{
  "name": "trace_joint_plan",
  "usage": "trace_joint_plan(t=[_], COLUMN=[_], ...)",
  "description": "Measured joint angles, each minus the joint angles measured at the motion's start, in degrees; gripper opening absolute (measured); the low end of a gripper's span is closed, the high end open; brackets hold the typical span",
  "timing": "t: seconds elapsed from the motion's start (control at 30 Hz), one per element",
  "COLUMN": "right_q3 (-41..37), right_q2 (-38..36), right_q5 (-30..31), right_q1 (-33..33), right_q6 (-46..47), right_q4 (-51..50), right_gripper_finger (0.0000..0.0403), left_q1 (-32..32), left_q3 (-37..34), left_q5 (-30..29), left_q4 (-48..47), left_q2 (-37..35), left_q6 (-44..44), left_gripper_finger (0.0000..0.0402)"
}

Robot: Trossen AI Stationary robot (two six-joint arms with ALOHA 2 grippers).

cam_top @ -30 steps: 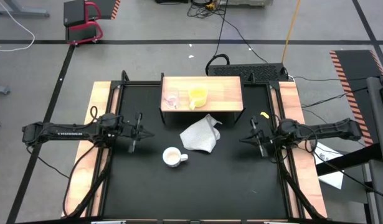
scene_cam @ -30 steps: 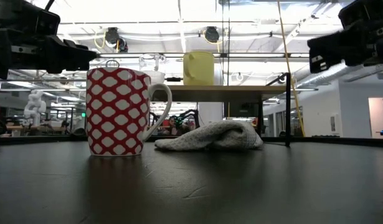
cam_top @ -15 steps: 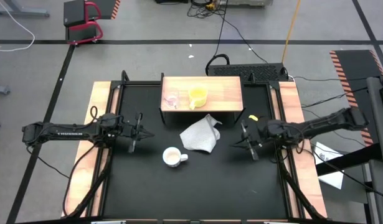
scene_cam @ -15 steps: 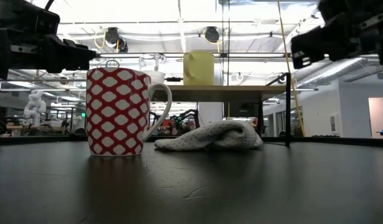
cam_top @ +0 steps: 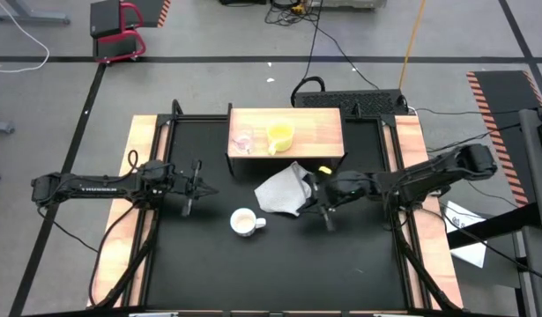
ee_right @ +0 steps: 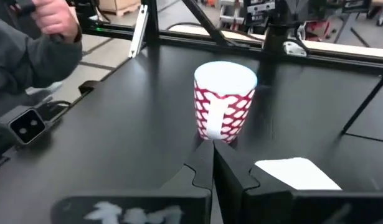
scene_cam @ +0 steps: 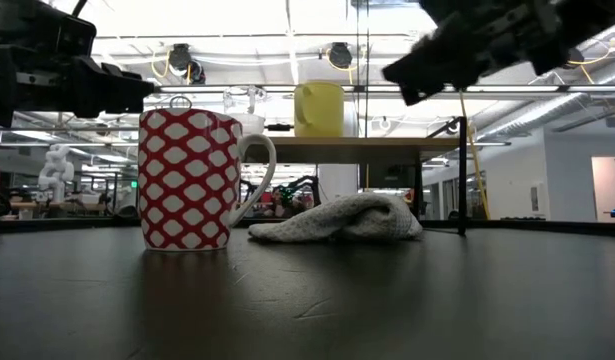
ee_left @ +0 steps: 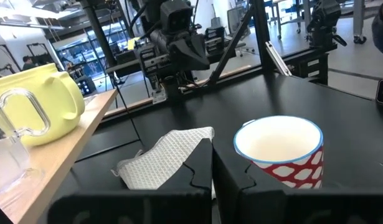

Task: Stack small to large cups/mugs on shelf
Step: Move the red pattern white mug near the shelf

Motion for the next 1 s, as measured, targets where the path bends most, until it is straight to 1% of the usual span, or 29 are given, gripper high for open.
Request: trace_joint_plan(t=[0.07, 0.13, 0.23, 0.4, 0.47, 0.57, 0.7, 0.8, 1.0], right_q3=[2.11, 3.72, 6.17, 11.24, 13.05, 15.64, 18.43, 21.19, 26.5], right_q2=[2.15, 3.86, 5.32, 6.4, 7.04, 7.95, 9.72, 11.29, 15.21], right_q5=[-1.17, -3.73, -5.87, -7.12, -7.63, -11.58, -12.69, -15.74, -18.06], right_q1=[0.02, 0.02, 0.09, -0.07, -0.06, -0.43, -0.71, -1.35, -2.93], right_q6=[-0.6, -1.31, -1.7, -3.26, -2.85, -1.12, 0.98, 0.74, 1.74], right_q4=[-0.35, -0.38, -0.86, -9.08, -9.74, -11.28, -13.3, -17.65, -20.68], right_gripper_finger=[0.0, 0.0, 0.0, 0.0, 0.0, 0.0, 0.0, 0.0, 0.0], left_q1=[0.0, 0.0, 0.0, 0.0, 0.0, 0.0, 0.0, 0.0, 0.0], left_q3=[0.0, 0.0, 0.0, 0.0, 0.02, 0.02, 0.02, 0.02, 0.02], left_q5=[0.01, 0.01, 0.01, 0.03, 0.03, 0.03, 0.03, 0.01, 0.01], left_q4=[-0.05, -0.04, -0.02, 0.26, 0.69, 1.17, 1.29, 1.41, 1.55], left_q2=[0.0, 0.0, 0.0, 0.0, 0.07, 0.07, 0.07, 0.07, 0.07], left_q6=[-0.21, -0.73, -0.94, -2.19, -2.52, -2.54, -2.54, -2.54, -3.59], left_gripper_finger=[0.0003, 0.0002, 0.0007, 0.0002, 0.0005, 0.0015, 0.002, 0.0016, 0.0003])
